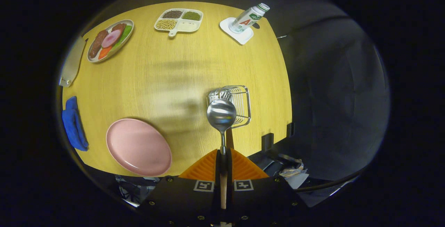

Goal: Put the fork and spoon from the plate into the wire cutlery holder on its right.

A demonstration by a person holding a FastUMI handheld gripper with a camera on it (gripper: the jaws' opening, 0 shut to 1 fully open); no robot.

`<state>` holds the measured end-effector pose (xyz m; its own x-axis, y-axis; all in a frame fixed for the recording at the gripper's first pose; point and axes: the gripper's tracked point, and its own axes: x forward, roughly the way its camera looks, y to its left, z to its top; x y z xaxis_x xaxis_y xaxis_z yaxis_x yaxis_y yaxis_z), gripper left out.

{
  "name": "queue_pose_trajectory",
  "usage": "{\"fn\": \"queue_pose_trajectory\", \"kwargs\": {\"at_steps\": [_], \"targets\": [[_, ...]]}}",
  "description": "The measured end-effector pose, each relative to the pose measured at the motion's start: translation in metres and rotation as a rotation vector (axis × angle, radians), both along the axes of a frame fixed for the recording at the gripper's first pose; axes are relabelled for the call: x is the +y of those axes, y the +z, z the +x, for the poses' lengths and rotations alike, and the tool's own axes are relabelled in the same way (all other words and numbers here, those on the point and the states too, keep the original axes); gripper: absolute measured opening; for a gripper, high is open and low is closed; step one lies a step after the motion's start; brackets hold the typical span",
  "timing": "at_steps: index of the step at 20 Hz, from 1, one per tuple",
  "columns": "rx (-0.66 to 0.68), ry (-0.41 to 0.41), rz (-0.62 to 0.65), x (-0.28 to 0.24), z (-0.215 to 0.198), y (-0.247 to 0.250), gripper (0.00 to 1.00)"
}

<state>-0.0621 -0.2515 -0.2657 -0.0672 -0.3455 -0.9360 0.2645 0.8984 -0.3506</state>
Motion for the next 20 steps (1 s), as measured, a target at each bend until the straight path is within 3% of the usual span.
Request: {"fn": "queue_pose_trajectory", "kwargs": {"at_steps": [8,20], "targets": [[0.081,-0.002,0.031,-0.043,-0.007,-0.023,0.07],[0.141,0.072,0.102,-0.056,0.006,-0.046,0.06]]}}
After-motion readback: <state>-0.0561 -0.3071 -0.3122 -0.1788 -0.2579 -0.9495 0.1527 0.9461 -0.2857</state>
